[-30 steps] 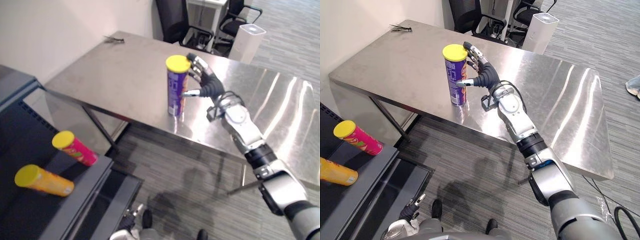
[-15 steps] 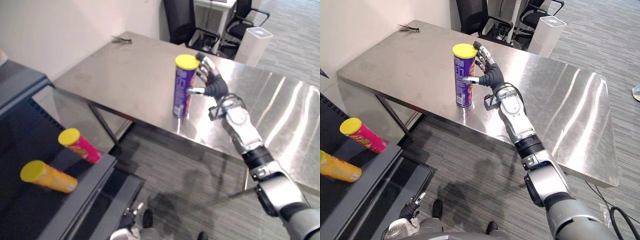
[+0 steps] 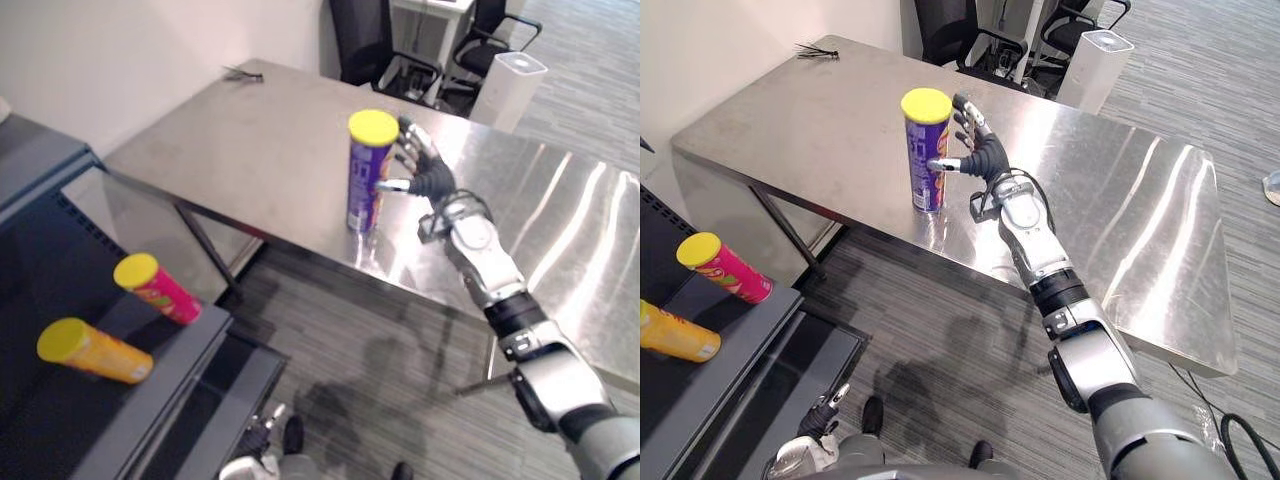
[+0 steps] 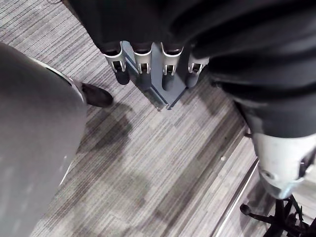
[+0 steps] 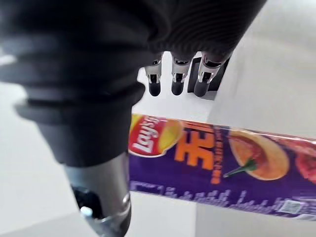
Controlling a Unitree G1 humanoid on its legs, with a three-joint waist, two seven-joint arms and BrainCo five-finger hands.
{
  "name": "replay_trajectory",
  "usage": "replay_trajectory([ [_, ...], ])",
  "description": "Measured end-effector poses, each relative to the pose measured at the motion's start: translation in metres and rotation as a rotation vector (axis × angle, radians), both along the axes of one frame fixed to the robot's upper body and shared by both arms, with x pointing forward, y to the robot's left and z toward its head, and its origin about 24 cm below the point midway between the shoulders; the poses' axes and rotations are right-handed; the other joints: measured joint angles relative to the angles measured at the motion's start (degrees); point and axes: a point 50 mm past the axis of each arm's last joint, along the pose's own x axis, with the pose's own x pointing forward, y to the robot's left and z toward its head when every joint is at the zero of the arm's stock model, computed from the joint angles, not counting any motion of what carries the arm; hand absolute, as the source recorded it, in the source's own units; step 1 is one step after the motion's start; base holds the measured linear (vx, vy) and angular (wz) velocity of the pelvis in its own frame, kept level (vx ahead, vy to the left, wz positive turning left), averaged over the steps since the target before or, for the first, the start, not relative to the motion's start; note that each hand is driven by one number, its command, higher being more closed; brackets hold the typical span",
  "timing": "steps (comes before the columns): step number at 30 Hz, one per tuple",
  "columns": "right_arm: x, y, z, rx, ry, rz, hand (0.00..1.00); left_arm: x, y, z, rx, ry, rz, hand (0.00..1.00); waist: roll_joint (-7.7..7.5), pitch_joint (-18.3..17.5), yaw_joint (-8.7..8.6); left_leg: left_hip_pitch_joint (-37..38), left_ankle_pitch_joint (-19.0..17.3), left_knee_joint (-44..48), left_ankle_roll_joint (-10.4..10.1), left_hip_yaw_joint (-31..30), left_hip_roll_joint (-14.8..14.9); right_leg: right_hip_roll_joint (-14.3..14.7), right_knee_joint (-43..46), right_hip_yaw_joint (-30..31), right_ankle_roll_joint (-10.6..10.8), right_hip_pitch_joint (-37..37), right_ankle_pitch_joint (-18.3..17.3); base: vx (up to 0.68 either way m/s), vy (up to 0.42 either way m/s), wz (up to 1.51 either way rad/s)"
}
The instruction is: Put the gum and the chips on the shelf.
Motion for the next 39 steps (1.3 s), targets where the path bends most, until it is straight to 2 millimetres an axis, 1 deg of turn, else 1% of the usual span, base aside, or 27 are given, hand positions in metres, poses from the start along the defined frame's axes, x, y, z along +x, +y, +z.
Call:
replay_trajectory([
  [8, -0.001, 0.001, 0.005, 0.002, -0.018, 0.015, 0.00, 0.000, 0.000, 0.000, -0.002, 0.000, 0.003, 0.00, -0.13, 0.05, -0.11, 0.11, 0.09, 0.14, -0.07, 0.30, 0.26, 0.22, -0.09, 0.12, -0.02, 0.05, 0.02, 0.00, 0.000, 0.00],
  [14, -0.007, 0.009, 0.023, 0.020, -0.091, 0.060, 0.00, -0.001, 0.002, 0.000, -0.003, -0.001, 0.023, 0.00, -0.13, 0.05, -0.19, 0.47, 0.13, 0.06, -0.14, 0.40, 0.48, 0.23, -0.05, 0.27, -0.04, 0.30, 0.04, 0.00, 0.000, 0.00],
  [17, -0.007, 0.010, 0.027, 0.027, -0.100, 0.066, 0.00, -0.001, 0.001, -0.001, -0.007, 0.008, 0.023, 0.00, -0.13, 0.05, -0.19, 0.51, 0.17, 0.03, -0.19, 0.40, 0.59, 0.25, -0.04, 0.29, -0.04, 0.34, 0.04, 0.00, 0.000, 0.00],
  [22, -0.007, 0.010, 0.027, 0.026, -0.099, 0.066, 0.00, -0.001, 0.002, -0.001, -0.006, 0.008, 0.023, 0.00, -0.13, 0.05, -0.17, 0.41, 0.16, 0.04, -0.19, 0.45, 0.59, 0.25, -0.08, 0.34, -0.04, 0.20, 0.04, 0.00, 0.000, 0.00],
  [31, 0.001, 0.008, 0.027, 0.003, -0.077, 0.031, 0.00, -0.001, 0.002, -0.001, -0.006, 0.008, 0.023, 0.00, -0.13, 0.05, 0.00, 0.08, 0.17, 0.10, -0.19, 0.20, 0.49, 0.24, -0.22, 0.05, -0.04, 0.13, 0.04, 0.00, 0.000, 0.00],
  [39, 0.005, 0.005, 0.022, -0.009, -0.042, 0.010, 0.00, -0.001, 0.002, 0.000, -0.005, 0.007, 0.022, 0.00, -0.11, 0.06, 0.09, -0.28, 0.21, 0.03, -0.17, -0.56, 0.39, 0.24, -0.21, -0.48, -0.04, 0.16, 0.03, 0.00, 0.000, 0.03],
])
